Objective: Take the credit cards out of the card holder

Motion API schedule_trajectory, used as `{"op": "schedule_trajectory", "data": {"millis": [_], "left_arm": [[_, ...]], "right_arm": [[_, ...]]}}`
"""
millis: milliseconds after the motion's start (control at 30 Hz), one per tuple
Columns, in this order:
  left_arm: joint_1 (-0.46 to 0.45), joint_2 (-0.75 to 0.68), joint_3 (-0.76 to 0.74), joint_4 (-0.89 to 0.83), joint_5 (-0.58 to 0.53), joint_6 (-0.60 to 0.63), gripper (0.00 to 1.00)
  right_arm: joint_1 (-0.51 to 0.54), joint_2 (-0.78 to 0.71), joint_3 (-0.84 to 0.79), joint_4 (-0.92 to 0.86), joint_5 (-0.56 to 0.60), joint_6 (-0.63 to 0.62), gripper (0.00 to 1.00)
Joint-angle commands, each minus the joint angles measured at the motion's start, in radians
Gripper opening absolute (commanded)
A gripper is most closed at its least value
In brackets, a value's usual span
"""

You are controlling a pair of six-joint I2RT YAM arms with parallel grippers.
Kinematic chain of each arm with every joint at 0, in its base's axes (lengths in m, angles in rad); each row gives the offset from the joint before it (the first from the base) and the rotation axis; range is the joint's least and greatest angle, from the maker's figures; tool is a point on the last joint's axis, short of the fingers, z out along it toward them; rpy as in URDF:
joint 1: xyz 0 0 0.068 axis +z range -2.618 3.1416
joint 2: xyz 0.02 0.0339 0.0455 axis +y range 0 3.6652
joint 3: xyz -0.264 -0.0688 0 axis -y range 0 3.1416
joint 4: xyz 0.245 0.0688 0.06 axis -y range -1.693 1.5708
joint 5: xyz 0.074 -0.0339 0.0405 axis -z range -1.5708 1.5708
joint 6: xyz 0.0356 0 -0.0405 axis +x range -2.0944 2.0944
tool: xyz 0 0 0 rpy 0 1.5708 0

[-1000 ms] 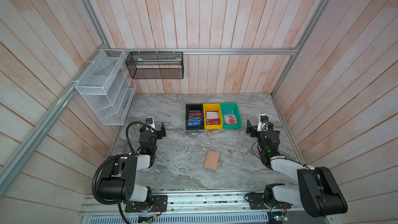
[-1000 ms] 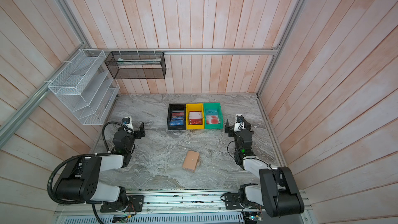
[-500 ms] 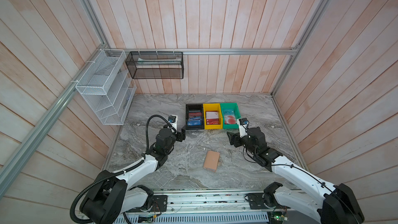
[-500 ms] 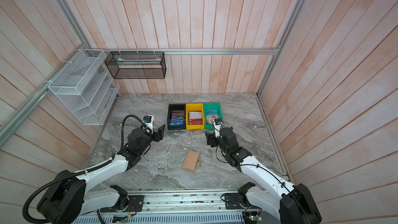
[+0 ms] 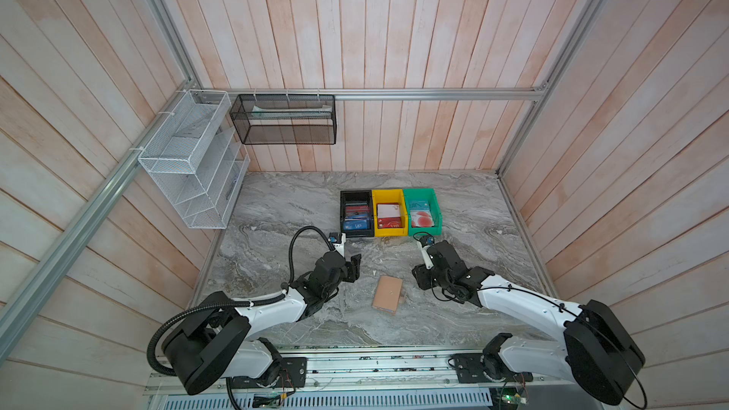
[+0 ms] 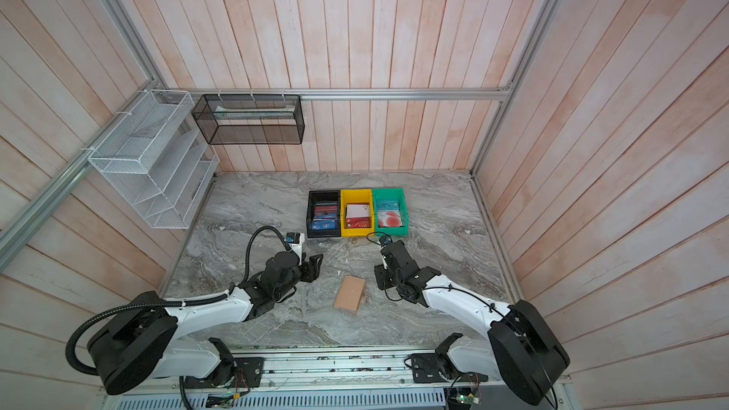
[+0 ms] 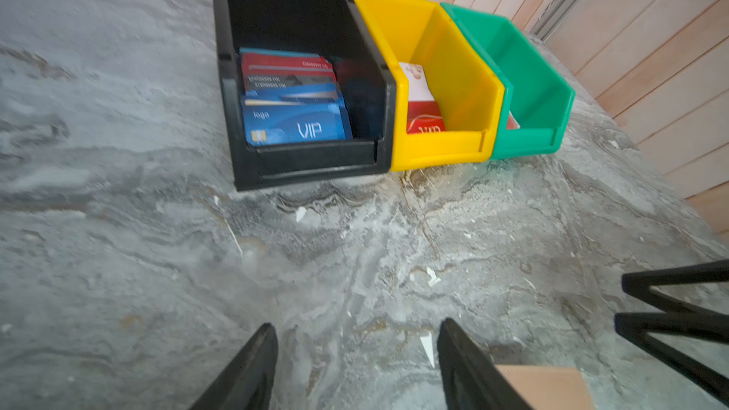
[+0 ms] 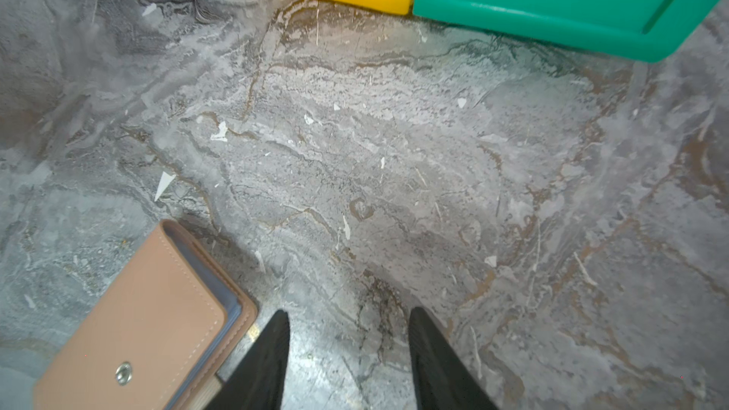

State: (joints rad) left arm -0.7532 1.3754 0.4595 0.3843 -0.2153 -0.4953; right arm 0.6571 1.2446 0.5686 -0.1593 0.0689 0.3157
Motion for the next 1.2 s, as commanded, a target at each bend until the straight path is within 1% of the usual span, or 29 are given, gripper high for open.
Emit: {"op": "schedule_trajectory", "data": {"millis": [0,167,267,433,633,700,767,833,1000,1167], "left_arm": [[-0.014,0.047,0.011,-0.059,0.036,-0.118,0.64],[-0.031,0.079,0.009,-0.116,0.077,-0.182,0.63],[-0.044,0.062,-0.006,-0.126,0.109,-0.207,0.63],[-0.070,0.009,-0.043,-0.132,0.131,-0.255,0.63],[-0.101,-0.049,-0.069,-0.230,0.102,-0.301,0.62],[-0.101,-0.076,-0.081,-0.267,0.086,-0.314,0.62],[-0.101,-0.112,-0.092,-0.296,0.078,-0.322,0.65],[-0.101,-0.149,-0.097,-0.330,0.067,-0.325,0.65],[-0.101,-0.237,-0.096,-0.433,0.038,-0.333,0.65],[-0.102,-0.326,-0.103,-0.498,0.021,-0.345,0.65]], "right_arm": [[0.016,0.023,0.017,-0.060,-0.048,0.030,0.47],[0.067,0.046,0.009,-0.053,-0.073,0.045,0.44],[0.105,0.071,0.013,-0.042,-0.081,0.051,0.44],[0.143,0.132,0.033,-0.040,-0.097,0.055,0.43],[0.200,0.171,0.070,-0.081,-0.096,0.041,0.39],[0.221,0.163,0.081,-0.085,-0.104,0.042,0.39],[0.232,0.150,0.092,-0.088,-0.115,0.045,0.39],[0.240,0.129,0.104,-0.091,-0.125,0.046,0.39],[0.244,0.090,0.127,-0.081,-0.184,0.021,0.38],[0.244,0.125,0.155,-0.051,-0.239,-0.005,0.37]]}}
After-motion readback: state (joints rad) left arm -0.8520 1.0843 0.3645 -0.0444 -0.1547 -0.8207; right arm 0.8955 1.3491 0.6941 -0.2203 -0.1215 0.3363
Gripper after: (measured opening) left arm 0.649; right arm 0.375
